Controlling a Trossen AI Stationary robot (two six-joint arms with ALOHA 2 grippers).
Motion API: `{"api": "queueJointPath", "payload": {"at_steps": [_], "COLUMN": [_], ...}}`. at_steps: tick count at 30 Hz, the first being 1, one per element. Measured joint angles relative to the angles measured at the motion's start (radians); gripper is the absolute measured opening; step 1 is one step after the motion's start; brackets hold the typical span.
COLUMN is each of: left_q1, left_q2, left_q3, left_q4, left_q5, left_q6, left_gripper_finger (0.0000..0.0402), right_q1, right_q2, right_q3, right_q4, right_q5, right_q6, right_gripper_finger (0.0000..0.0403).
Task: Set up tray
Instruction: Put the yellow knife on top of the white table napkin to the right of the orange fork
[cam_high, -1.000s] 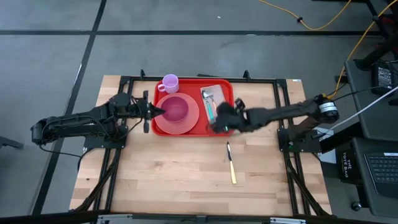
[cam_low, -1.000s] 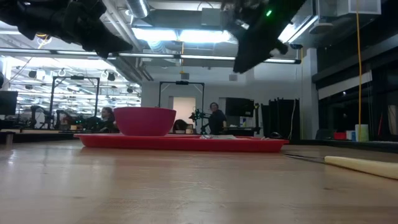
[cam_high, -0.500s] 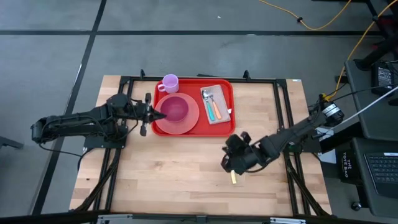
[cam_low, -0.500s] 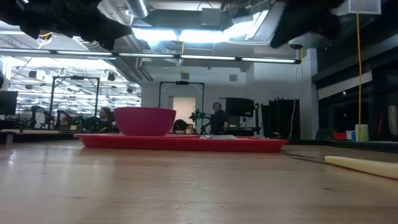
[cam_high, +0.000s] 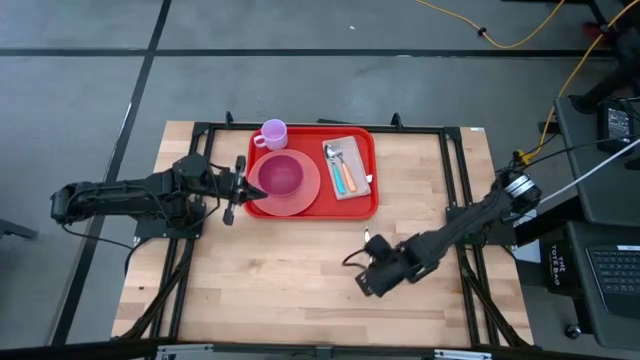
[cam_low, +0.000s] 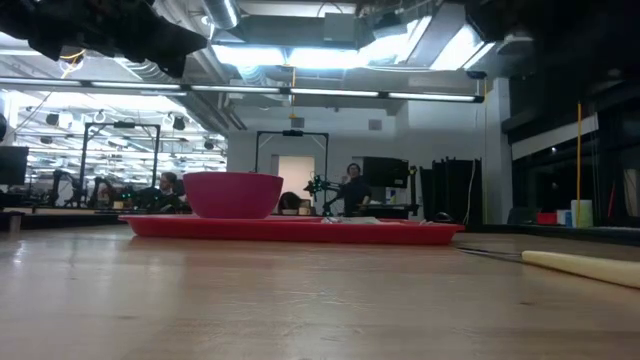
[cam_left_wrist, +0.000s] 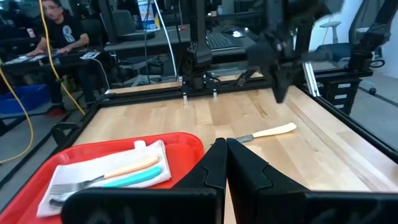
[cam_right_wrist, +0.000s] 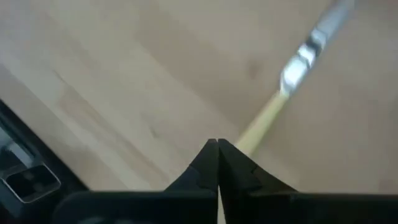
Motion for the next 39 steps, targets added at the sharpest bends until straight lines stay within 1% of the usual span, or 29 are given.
{"api": "queueJointPath", "payload": {"at_steps": [3, 7, 12, 15, 18, 20, 28, 31, 33, 35, 39], "left_q1": [-0.003, -0.003, -0.003, -0.003, -0.003, -0.003, -0.003, -0.003, -0.003, -0.003, -0.003], "left_q2": [0.003, 0.006, 0.006, 0.006, 0.006, 0.006, 0.006, 0.006, 0.006, 0.006, 0.006], "left_q3": [0.0, 0.0, 0.0, 0.0, 0.0, 0.0, 0.0, 0.0, 0.0, 0.0, 0.0], "left_q4": [0.001, 0.001, 0.001, 0.0, 0.0, 0.0, -0.007, -0.007, -0.007, -0.007, -0.007], "left_q5": [0.001, 0.0, 0.0, 0.0, 0.0, 0.0, 0.0, 0.0, 0.0, 0.0, 0.0], "left_q6": [0.0, 0.0, -0.01, -0.016, -0.016, -0.019, -0.024, -0.024, -0.024, -0.024, -0.024], "left_gripper_finger": [0.0002, 0.0002, 0.0002, 0.0002, 0.0002, 0.0002, 0.0002, 0.0002, 0.0002, 0.0002, 0.0002], "right_q1": [0.007, 0.029, 0.065, 0.084, 0.094, 0.096, 0.085, 0.072, 0.065, 0.059, 0.057], "right_q2": [0.093, 0.218, 0.328, 0.358, 0.359, 0.359, 0.359, 0.359, 0.36, 0.359, 0.36], "right_q3": [0.095, 0.285, 0.499, 0.561, 0.569, 0.569, 0.548, 0.521, 0.5, 0.485, 0.452], "right_q4": [-0.084, -0.257, -0.471, -0.535, -0.532, -0.533, -0.538, -0.538, -0.544, -0.544, -0.526], "right_q5": [-0.097, -0.105, -0.059, 0.027, 0.124, 0.15, 0.143, 0.124, 0.091, 0.063, 0.051], "right_q6": [0.04, 0.054, 0.138, 0.143, 0.141, 0.141, 0.144, 0.201, 0.242, 0.246, 0.248], "right_gripper_finger": [0.0002, 0.0002, 0.0006, 0.0007, 0.0008, 0.0008, 0.0009, 0.0012, 0.0021, 0.0036, 0.0081]}}
